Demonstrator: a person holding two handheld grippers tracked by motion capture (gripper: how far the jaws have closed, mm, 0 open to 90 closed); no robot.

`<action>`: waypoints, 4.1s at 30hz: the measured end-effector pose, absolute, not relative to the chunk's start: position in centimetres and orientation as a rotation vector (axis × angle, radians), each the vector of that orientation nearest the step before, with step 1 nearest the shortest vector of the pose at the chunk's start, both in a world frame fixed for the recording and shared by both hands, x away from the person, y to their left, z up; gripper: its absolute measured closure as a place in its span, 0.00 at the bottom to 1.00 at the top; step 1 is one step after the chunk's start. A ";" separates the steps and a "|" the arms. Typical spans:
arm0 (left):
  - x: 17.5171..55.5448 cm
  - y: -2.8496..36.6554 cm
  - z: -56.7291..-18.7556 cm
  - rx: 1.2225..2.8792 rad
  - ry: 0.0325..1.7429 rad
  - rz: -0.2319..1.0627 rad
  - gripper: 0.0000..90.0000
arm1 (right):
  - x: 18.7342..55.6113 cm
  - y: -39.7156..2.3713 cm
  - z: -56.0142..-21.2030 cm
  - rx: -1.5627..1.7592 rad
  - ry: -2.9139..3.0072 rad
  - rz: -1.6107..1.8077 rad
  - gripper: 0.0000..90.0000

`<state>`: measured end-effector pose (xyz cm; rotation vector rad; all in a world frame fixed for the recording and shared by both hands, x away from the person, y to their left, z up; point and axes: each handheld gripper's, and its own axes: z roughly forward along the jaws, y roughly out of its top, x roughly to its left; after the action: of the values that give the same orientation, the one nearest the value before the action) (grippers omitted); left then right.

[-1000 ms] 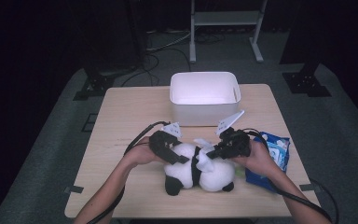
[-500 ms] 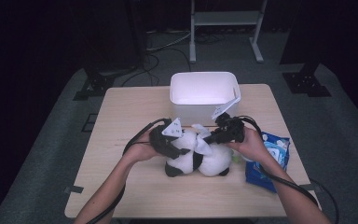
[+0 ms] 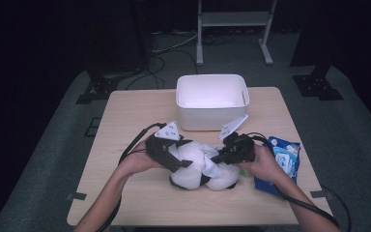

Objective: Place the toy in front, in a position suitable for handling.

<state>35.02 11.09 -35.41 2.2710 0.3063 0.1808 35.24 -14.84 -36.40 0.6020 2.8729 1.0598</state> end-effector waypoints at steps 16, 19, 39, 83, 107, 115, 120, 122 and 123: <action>32.2 11.8 -37.6 2.168 0.258 0.220 0.26 | 33.0 -12.2 -34.0 0.453 2.875 1.035 0.86; 32.0 11.9 -37.6 2.175 0.256 0.231 0.26 | 33.2 -11.1 -33.5 0.410 2.881 1.026 0.86; 31.1 12.2 -37.8 2.193 0.243 0.260 0.26 | 34.6 -16.7 -34.3 0.634 2.838 0.983 0.86; 31.0 12.0 -37.7 2.201 0.240 0.274 0.24 | 36.3 -15.3 -34.8 0.644 2.842 0.981 0.86; 30.8 11.7 -37.7 2.209 0.213 0.289 0.24 | 36.6 -14.6 -34.6 0.617 2.878 0.934 0.86; 30.7 11.6 -37.7 2.209 0.215 0.290 0.24 | 36.5 -16.7 -34.6 0.669 2.857 0.958 0.85; 30.7 11.7 -37.7 2.208 0.215 0.291 0.24 | 36.4 -17.9 -34.9 0.704 2.847 0.962 0.85; 30.7 11.7 -37.7 2.208 0.216 0.290 0.24 | 36.3 -18.3 -35.0 0.724 2.845 0.960 0.85; 30.7 11.7 -37.7 2.207 0.215 0.290 0.24 | 36.3 -18.5 -35.0 0.741 2.844 0.957 0.86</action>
<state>30.69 11.66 -37.66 2.2071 0.2147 0.2902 36.26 -18.49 -35.00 0.7406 2.8441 0.9569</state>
